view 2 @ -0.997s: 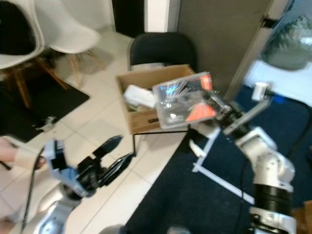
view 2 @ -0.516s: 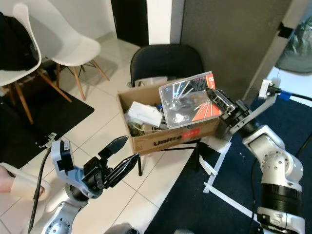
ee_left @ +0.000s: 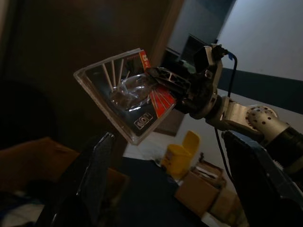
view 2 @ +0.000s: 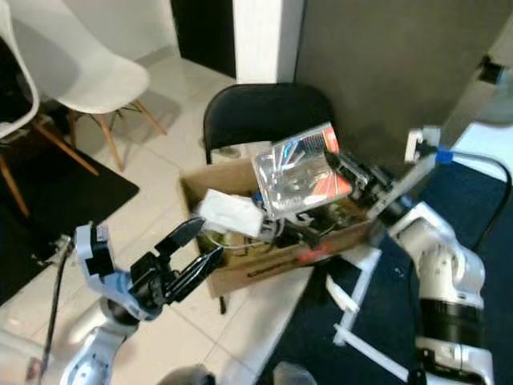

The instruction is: Picking trash to rubbish bin

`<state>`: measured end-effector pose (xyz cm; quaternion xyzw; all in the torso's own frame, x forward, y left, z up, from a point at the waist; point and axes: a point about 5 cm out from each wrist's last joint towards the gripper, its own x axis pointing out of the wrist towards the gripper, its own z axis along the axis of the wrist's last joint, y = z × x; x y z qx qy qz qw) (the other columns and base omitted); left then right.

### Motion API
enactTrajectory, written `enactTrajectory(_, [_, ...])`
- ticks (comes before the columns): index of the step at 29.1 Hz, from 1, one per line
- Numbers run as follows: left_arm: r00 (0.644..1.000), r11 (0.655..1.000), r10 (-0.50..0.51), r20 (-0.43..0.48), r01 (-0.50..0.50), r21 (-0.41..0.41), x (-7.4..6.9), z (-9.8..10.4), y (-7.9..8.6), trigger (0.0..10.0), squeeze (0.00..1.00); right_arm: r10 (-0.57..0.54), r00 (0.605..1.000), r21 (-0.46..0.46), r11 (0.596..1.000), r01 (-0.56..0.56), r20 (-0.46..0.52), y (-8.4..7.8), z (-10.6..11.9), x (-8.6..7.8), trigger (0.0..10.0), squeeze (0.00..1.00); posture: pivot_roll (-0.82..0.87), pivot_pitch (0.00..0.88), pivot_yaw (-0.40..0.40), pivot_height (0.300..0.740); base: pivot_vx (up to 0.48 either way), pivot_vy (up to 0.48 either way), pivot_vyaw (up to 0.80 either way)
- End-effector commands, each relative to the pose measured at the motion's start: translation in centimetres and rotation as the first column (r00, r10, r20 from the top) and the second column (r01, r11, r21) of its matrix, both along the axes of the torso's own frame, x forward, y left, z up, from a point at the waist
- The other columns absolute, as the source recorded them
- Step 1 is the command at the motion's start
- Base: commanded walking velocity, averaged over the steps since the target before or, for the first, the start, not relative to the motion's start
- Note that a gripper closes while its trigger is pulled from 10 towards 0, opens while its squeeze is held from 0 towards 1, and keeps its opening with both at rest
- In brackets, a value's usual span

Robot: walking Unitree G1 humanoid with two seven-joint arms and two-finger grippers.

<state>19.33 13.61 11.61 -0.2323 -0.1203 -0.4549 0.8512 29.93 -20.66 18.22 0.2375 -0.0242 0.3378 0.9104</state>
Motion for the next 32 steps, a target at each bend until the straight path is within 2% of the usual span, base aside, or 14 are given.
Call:
enactTrajectory(1, [1.000,1.000,-0.008,0.010,0.008,0.001,0.0,0.2,0.0,10.0,0.00,-0.018,1.000,-0.038,0.999,0.019,0.011,0.0,0.1,0.1,10.0,0.00,-0.08,0.000,-0.046,0.740,0.450,0.000,0.00])
enactTrajectory(6, [1.000,1.000,0.000,0.000,0.000,0.002,0.1,0.1,0.1,10.0,0.00,-0.079,0.997,-0.103,0.991,0.079,0.007,-0.2,0.0,0.5,10.0,0.00,-0.08,0.000,-0.046,0.740,0.433,0.000,0.00])
enactTrajectory(10, [1.000,1.000,0.007,-0.010,-0.007,0.003,0.3,0.0,0.2,10.0,0.00,-0.154,0.988,-0.182,0.972,0.150,-0.011,-0.7,-0.5,1.2,10.0,0.00,-0.08,0.000,-0.046,0.740,0.000,0.000,0.00])
enactTrajectory(12, [1.000,1.000,0.003,-0.015,-0.003,0.001,0.3,-0.1,0.2,10.0,0.00,-0.205,0.978,-0.254,0.949,0.188,-0.040,-1.2,-1.1,1.5,10.0,0.00,-0.08,0.000,-0.046,0.740,0.000,0.000,0.00])
enactTrajectory(16, [1.000,1.000,0.001,-0.019,-0.001,0.000,0.3,-0.2,0.2,10.0,0.00,-0.240,0.969,-0.315,0.925,0.212,-0.054,-1.5,-1.5,1.7,10.0,0.00,-0.08,0.000,-0.046,0.740,0.000,0.000,0.00])
enactTrajectory(18, [1.000,1.000,-0.001,-0.022,0.001,0.001,0.3,-0.3,0.1,10.0,0.00,-0.260,0.964,-0.395,0.892,0.218,-0.056,-1.8,-2.2,1.8,10.0,0.00,-0.08,0.000,-0.050,0.740,0.000,0.000,0.00])
enactTrajectory(23, [1.000,1.000,-0.007,-0.026,0.007,0.004,0.3,-0.5,-0.1,10.0,0.00,-0.244,0.968,-0.520,0.836,0.176,-0.064,-1.9,-3.2,1.6,10.0,0.00,-0.07,0.000,-0.052,0.740,0.000,0.000,0.00])
enactTrajectory(27, [1.000,1.000,-0.010,-0.027,0.010,0.005,0.2,-0.5,-0.1,10.0,0.00,-0.210,0.975,-0.556,0.821,0.132,-0.079,-1.9,-3.6,1.4,10.0,0.00,-0.07,0.000,-0.052,0.740,0.000,0.000,0.00])
enactTrajectory(28, [1.000,1.000,-0.012,-0.028,0.012,0.005,0.2,-0.5,-0.1,10.0,0.00,-0.197,0.977,-0.578,0.808,0.113,-0.084,-2.0,-3.8,1.3,10.0,0.00,-0.07,0.000,-0.051,0.740,0.000,0.000,0.00])
enactTrajectory(31, [0.999,1.000,-0.017,-0.030,0.017,0.006,0.2,-0.6,-0.3,10.0,0.00,-0.193,0.975,-0.670,0.739,0.069,-0.114,-2.5,-4.7,1.0,10.0,0.00,-0.07,0.000,-0.051,0.740,0.000,0.000,0.00])
enactTrajectory(32, [0.999,1.000,-0.017,-0.030,0.017,0.006,0.2,-0.6,-0.3,10.0,0.00,-0.193,0.975,-0.670,0.739,0.069,-0.114,-2.5,-4.7,1.0,10.0,0.00,-0.07,0.000,-0.051,0.740,0.000,0.000,0.00])
